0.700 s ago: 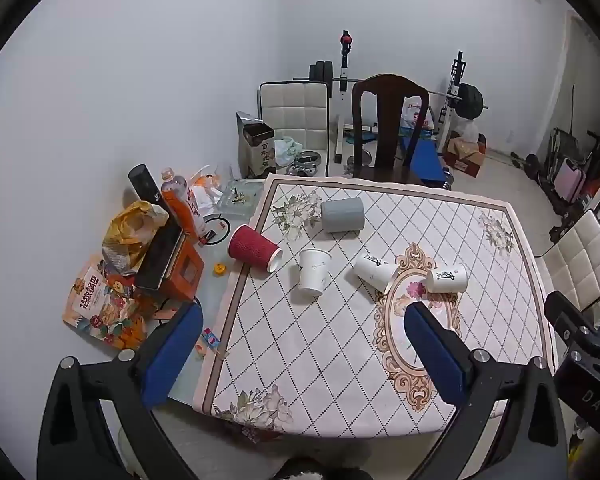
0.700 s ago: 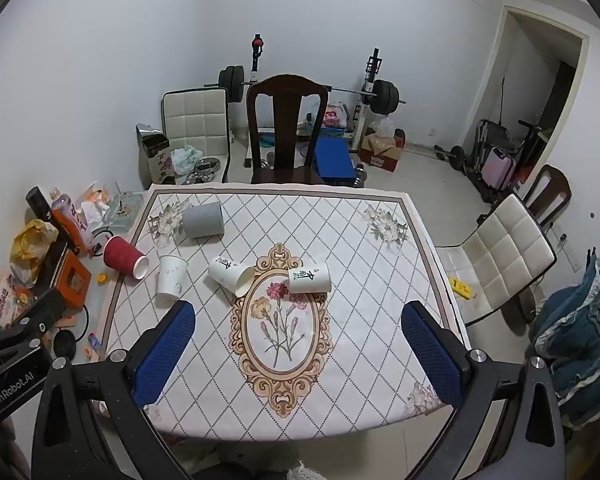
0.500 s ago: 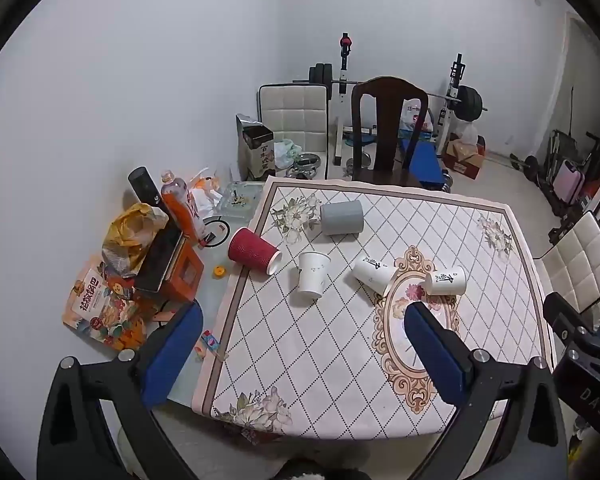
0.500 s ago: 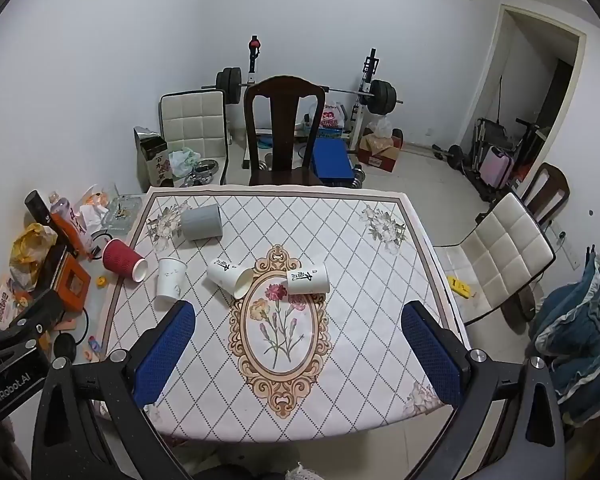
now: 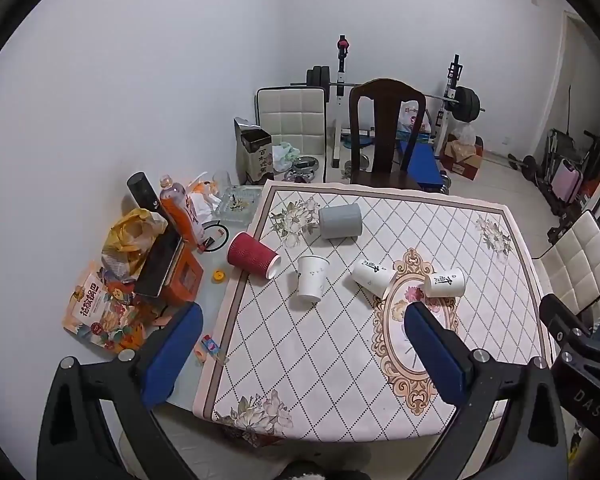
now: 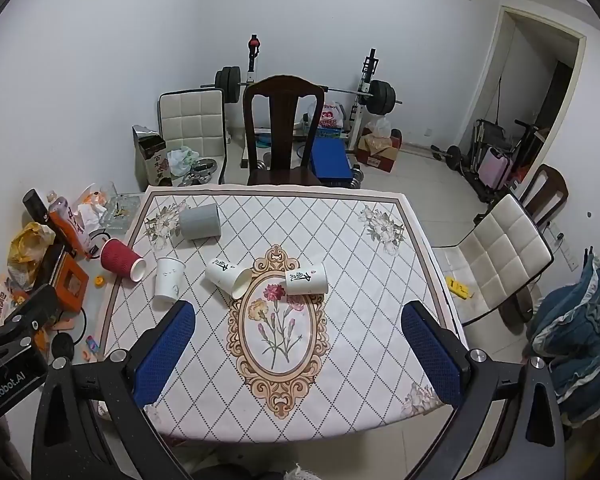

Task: Flip cup upright

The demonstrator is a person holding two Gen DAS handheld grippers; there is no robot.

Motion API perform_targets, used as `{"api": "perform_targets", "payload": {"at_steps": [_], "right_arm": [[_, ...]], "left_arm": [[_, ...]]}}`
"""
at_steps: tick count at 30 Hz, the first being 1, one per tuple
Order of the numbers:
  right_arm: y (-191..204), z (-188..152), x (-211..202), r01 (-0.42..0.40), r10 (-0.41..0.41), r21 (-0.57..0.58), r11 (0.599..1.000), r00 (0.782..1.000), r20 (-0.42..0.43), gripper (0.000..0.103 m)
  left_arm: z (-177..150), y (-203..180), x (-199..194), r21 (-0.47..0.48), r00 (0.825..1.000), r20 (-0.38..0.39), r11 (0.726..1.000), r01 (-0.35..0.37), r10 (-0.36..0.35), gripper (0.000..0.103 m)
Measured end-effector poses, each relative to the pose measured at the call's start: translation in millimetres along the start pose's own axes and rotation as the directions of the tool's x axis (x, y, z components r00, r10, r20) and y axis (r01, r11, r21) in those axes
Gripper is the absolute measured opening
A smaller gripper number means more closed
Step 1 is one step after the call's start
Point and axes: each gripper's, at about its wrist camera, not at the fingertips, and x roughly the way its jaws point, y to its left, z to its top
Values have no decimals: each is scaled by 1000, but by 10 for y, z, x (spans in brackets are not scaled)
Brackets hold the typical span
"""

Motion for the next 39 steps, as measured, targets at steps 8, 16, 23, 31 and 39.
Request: {"api": "perform_targets", "payload": {"at_steps": [8, 16, 23, 31, 39], "right_arm": [[10, -4, 30, 2, -2, 0, 1000, 1000, -2, 103], [18, 10, 29, 6, -6, 1, 1000, 1000, 0, 103], [19, 1, 19, 5, -5, -1, 1000, 1000, 2, 103], [23, 0, 22, 5, -5, 1, 1000, 1000, 2, 103], [29, 58, -24, 6, -6, 2, 1000, 1000, 1, 103]], "left_arm": [[8, 13, -14, 5, 1000, 9, 1000, 0, 0, 103], [5, 6, -23, 1, 1000, 10, 1000, -2, 2, 103], [-21, -3, -35, 0, 1000, 10, 1000, -1, 1, 103], [-53, -6, -42, 1, 1000, 5, 1000, 1, -1, 103], [-65, 2, -1, 1, 1000, 6, 1000, 2, -2, 103]]}}
